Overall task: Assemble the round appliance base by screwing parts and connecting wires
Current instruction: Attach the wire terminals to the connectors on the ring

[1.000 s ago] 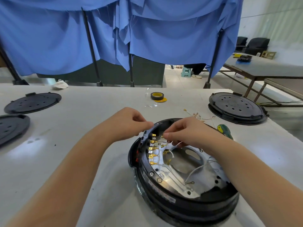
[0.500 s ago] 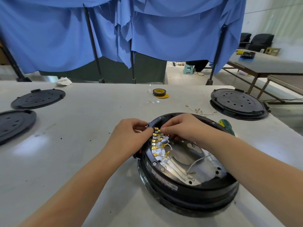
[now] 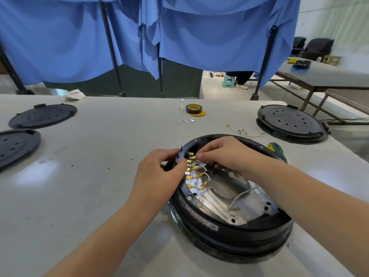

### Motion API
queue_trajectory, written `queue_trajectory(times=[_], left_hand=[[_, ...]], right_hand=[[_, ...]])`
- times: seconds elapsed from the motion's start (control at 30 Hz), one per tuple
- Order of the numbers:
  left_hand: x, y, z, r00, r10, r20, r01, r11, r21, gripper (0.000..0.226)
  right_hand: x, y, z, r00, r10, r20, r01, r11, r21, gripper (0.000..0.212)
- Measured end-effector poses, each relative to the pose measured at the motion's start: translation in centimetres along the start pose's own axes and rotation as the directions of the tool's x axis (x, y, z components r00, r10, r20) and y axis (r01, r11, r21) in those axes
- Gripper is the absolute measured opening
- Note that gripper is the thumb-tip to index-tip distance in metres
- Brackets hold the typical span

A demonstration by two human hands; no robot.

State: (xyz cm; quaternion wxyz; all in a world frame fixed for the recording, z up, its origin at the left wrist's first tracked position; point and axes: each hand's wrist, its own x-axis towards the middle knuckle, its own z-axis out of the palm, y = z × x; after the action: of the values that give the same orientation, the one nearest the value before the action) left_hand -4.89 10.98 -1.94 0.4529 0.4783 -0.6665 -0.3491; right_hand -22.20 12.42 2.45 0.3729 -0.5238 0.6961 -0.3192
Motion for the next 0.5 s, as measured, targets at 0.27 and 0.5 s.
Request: queue_trajectory(times=[0.27, 0.5], left_hand=[[-0.05, -0.27, 0.19, 0.999, 0.035, -0.018, -0.035, 0.999, 0.028, 0.023], [-0.16, -0.23, 0.30, 0.999, 0.037, -0.036, -0.036, 0.999, 0.028, 0.024]], right_hand=[[0.05, 0.03, 0.28, 1.000, -0.025, 0.000, 0.025, 0.999, -0.026, 0.002], [-0.01, 0.12, 0.54, 0.998, -0.050, -0.030, 0.049, 0.998, -0.028, 0.004]])
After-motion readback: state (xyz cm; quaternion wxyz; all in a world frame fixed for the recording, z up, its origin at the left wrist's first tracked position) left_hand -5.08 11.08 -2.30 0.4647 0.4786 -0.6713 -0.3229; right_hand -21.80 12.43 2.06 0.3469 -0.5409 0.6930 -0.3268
